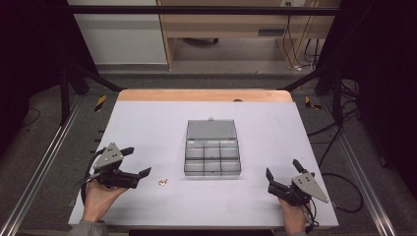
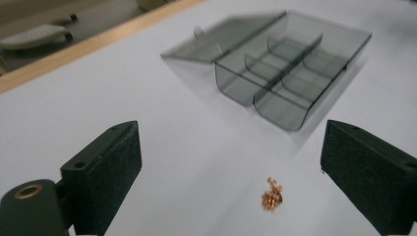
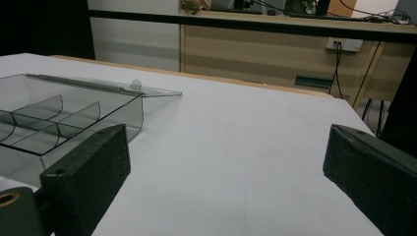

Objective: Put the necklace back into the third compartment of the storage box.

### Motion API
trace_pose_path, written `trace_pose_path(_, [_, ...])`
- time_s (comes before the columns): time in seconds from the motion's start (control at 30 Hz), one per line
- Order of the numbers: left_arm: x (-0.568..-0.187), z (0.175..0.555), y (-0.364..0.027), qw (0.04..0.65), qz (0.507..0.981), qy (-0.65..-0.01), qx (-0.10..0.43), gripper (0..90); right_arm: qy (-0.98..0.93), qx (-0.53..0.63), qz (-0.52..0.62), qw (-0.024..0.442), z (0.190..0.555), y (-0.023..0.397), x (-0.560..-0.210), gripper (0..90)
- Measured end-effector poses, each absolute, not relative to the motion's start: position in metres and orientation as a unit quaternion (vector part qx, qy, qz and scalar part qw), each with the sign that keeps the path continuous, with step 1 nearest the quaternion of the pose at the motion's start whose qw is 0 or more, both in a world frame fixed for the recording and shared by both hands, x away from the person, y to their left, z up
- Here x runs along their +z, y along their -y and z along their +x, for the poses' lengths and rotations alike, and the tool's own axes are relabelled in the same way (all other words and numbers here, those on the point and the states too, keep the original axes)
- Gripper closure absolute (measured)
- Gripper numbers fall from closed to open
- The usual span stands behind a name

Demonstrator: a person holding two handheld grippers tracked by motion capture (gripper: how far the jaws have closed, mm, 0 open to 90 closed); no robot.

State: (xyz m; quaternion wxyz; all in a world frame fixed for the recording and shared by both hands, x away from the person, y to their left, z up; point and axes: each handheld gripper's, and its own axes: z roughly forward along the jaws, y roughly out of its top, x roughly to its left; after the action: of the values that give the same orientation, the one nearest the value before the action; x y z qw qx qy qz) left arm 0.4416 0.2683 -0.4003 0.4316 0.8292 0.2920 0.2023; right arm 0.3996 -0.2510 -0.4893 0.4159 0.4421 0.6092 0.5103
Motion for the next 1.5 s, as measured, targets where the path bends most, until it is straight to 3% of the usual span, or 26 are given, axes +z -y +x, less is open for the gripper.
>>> trace_pose_path(0.07, [-0.4, 0.445, -0.264, 0.415, 0.842, -0.285, 0.195, 8.9, -0.609, 0.51, 0.442, 0.416, 0.4, 0.251, -0.489, 4.4])
trace_pose_path(0.13, [-0.401, 0.451, -0.256, 0.381, 0.869, -0.267, 0.169, 17.3, -0.61, 0.51, 0.442, 0.416, 0.4, 0.251, -0.489, 4.4])
trace_pose_path(0.33, [-0.407, 0.464, -0.233, 0.282, 0.926, -0.221, 0.118, 27.6, -0.61, 0.511, 0.441, 0.415, 0.4, 0.251, -0.489, 4.4])
trace_pose_path(0.7, [-0.42, 0.478, -0.206, 0.162, 0.97, -0.171, 0.062, 43.5, -0.611, 0.51, 0.442, 0.413, 0.4, 0.251, -0.489, 4.5])
trace_pose_path(1.1, [-0.431, 0.489, -0.188, 0.087, 0.986, -0.137, 0.035, 57.6, -0.613, 0.509, 0.44, 0.414, 0.4, 0.251, -0.489, 4.5])
trace_pose_path(1.5, [-0.439, 0.497, -0.179, 0.069, 0.988, -0.139, 0.017, 65.2, -0.613, 0.509, 0.44, 0.414, 0.4, 0.251, -0.489, 4.6])
